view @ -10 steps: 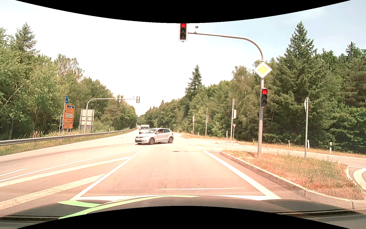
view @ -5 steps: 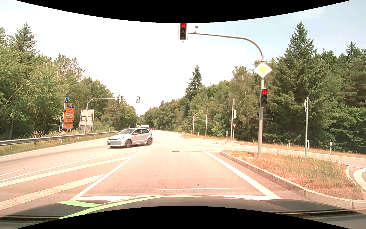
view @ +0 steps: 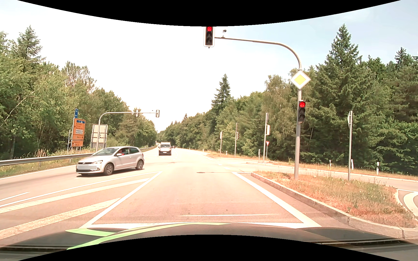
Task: Follow the waypoints while adhering to traffic rules and regulations
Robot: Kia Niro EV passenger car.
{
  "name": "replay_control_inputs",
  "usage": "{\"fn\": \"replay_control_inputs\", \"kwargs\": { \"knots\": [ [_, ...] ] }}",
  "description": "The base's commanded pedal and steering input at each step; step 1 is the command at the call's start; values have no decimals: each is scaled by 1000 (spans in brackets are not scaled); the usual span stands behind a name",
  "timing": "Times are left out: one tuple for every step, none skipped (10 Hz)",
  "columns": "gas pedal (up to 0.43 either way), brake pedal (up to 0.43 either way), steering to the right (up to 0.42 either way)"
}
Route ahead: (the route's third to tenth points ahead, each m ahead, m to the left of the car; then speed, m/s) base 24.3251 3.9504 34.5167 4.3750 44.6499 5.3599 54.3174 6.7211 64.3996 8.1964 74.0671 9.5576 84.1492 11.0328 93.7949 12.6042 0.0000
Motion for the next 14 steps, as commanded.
{"fn": "replay_control_inputs", "kwargs": {
  "knots": [
    [0,262,-14],
    [0,262,-14],
    [0,262,-15],
    [0,262,-15],
    [0,262,-14],
    [0,262,-15],
    [0,262,-14],
    [0,262,-14],
    [0,262,-15],
    [0,262,-15],
    [0,262,-14],
    [0,262,-15],
    [0,262,-15],
    [0,262,-15]
  ]
}}
